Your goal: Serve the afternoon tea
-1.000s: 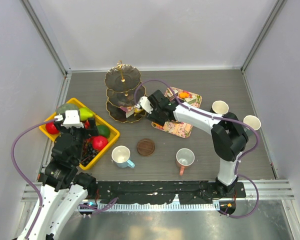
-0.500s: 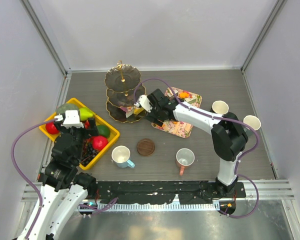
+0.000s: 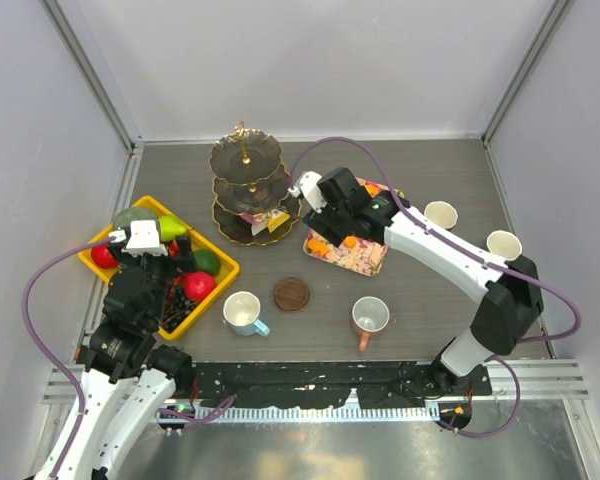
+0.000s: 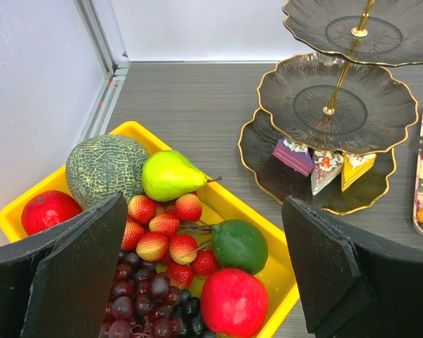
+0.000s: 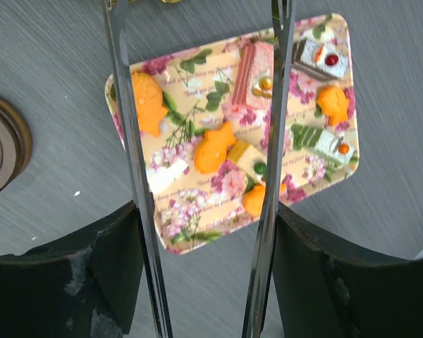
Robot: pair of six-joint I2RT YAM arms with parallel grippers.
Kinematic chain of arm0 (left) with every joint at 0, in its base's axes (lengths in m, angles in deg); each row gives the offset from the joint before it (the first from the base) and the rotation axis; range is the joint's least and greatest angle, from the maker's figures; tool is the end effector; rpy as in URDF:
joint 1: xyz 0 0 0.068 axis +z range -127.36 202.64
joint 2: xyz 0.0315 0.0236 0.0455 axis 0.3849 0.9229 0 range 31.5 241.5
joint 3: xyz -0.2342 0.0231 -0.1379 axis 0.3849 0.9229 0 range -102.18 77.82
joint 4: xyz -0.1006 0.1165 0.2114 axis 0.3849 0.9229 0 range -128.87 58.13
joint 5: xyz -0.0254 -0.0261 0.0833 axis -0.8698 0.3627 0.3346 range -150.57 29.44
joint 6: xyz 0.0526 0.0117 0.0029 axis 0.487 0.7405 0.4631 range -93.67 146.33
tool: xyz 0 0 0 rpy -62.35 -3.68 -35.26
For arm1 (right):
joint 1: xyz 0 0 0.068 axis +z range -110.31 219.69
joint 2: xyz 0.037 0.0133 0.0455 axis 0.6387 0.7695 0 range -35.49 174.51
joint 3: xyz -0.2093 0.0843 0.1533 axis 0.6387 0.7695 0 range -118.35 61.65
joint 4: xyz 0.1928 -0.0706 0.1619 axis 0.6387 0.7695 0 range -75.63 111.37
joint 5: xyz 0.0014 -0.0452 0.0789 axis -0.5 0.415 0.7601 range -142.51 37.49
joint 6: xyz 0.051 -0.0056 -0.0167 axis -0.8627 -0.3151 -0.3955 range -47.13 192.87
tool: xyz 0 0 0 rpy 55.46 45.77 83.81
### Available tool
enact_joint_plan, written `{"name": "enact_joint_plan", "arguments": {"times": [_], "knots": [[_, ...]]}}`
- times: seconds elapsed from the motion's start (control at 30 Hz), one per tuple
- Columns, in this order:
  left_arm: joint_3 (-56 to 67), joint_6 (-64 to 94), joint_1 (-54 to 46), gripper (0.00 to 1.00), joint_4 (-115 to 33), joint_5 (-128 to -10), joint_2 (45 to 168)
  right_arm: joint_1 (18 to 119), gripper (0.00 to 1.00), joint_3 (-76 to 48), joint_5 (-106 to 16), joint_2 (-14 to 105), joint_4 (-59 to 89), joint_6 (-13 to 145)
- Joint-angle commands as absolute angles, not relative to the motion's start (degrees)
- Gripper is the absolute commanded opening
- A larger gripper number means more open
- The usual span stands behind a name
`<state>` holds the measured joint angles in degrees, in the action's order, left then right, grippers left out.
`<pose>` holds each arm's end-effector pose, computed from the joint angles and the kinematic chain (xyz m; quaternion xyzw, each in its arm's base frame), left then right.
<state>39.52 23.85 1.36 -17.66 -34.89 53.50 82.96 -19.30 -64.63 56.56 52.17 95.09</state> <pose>0.0982 -0.0216 0.3296 -0.0309 0.7332 0.0245 0.6788 0.2622 0.2365 0.3070 -0.4724 0.8032 -0.0334 0.3612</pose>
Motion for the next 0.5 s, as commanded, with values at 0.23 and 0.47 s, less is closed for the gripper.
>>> {"name": "enact_joint_plan", "arguments": {"times": [0.23, 0.47], "knots": [[39.59, 24.05, 1.63, 0.99, -20.67, -35.69, 53.38, 77.68, 0.62, -15.0, -64.39, 51.52, 61.66, 78.77], [39.5, 24.05, 1.72, 0.99, -20.76, -36.22, 53.65, 72.83, 0.58, -13.59, -65.35, 54.86, 60.34, 74.11]]}}
